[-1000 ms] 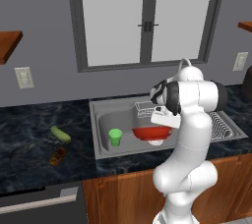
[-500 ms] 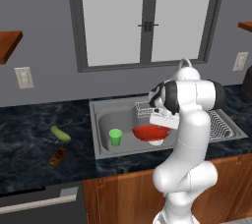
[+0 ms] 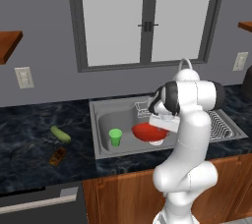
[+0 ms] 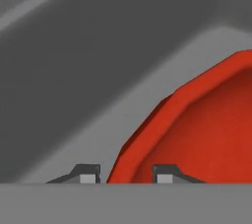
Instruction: Remove the cucumber and sweet potato from the sink. Then move the bowl and cup from the counter to the sink for washing.
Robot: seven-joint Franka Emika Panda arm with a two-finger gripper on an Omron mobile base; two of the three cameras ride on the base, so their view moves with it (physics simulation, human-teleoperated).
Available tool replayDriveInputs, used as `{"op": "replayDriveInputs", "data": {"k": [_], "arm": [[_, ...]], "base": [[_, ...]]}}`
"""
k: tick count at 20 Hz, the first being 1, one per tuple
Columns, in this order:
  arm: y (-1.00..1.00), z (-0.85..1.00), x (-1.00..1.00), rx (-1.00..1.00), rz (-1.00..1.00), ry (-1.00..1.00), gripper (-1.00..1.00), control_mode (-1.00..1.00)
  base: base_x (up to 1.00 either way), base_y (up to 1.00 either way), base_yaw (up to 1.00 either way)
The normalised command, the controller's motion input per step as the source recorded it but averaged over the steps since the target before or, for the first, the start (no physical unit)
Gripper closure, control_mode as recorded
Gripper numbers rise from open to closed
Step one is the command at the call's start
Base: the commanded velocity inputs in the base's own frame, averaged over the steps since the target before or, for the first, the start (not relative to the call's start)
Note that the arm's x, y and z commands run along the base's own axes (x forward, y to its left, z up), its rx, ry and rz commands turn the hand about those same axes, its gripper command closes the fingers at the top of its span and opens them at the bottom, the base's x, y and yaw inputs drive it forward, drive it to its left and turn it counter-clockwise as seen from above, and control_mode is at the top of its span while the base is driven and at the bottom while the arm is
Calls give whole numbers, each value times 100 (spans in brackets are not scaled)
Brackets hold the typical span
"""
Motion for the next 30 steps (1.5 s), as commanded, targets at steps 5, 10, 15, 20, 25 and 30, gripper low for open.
{"op": "replayDriveInputs", "data": {"k": [5,10,15,20,25,30], "arm": [[0,-9,14,-3,0,-2,100,-100],[0,-9,18,-4,0,0,100,-100],[0,-13,14,-4,0,0,100,-100],[0,-18,10,-1,0,-5,100,-100],[0,-17,13,0,0,-7,100,-100],[0,-14,15,0,0,-7,100,-100]], "base": [[0,0,0],[0,0,0],[0,0,0],[0,0,0],[0,0,0],[0,0,0]]}}
